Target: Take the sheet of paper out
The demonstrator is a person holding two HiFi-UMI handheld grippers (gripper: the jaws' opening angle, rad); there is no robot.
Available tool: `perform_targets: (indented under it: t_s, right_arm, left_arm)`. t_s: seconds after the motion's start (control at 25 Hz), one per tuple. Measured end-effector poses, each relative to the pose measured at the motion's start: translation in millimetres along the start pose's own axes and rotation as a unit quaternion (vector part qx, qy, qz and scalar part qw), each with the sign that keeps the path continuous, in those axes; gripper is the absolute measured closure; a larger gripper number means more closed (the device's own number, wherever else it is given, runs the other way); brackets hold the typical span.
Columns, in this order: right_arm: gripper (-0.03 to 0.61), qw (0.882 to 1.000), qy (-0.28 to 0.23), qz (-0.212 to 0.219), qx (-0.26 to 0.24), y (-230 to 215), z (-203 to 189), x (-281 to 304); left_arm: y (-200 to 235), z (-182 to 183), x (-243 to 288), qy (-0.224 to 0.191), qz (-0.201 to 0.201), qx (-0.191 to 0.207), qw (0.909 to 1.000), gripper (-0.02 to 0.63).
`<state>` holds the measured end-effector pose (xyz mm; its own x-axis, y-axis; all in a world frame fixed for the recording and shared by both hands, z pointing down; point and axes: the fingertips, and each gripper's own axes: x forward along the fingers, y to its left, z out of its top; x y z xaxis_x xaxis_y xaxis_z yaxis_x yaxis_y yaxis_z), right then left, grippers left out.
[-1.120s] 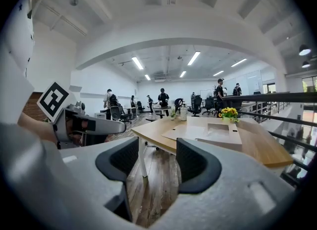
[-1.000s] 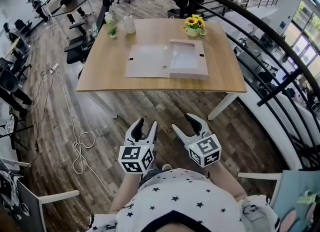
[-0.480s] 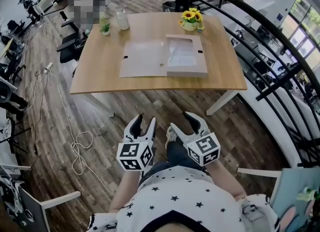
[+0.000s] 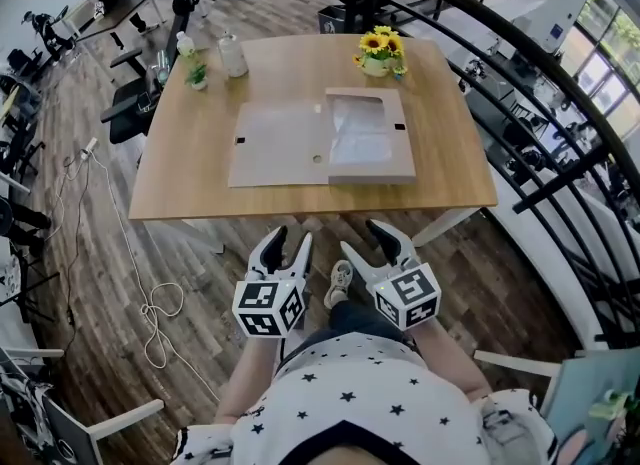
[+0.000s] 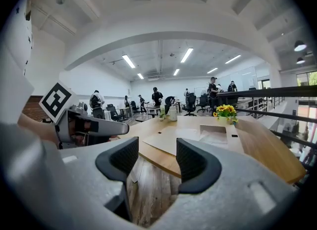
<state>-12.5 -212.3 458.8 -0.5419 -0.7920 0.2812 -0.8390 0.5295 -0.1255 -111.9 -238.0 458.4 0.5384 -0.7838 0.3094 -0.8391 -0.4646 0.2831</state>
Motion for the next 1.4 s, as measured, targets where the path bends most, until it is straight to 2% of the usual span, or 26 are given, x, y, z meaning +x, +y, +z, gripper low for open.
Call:
perform_targets:
  t_s: [0.44,0.88,1.12,1.4]
  right_arm:
    - [0.357,1.0,-0.003,0.005,0.003,-87.2,48.4,70.3]
    - [0.357,1.0,0.011,-0.009,0.014,-158.9,58.4,112.4]
    - [0.357,0.999,0.021,-0.011,0.024,-183.1,56.2,138.7]
    - [0.357,0.999,0.033,-0.018,0.035,-207.0,52.0,158.6]
  left_arm:
    - [34.5,40.8,110.1,0.032,0.011,0.009,0.9994,0.43]
    - [44.5,56.9,204.3,0.071,-0.014,0.025,0.9971,0.43]
    - [50.3,56.3,254.2,0.105,-0.037,0.043,0.9929,0.43]
    - [55.0,35.8,306.6,0.153,-0.055,0.078,0.9837,0.43]
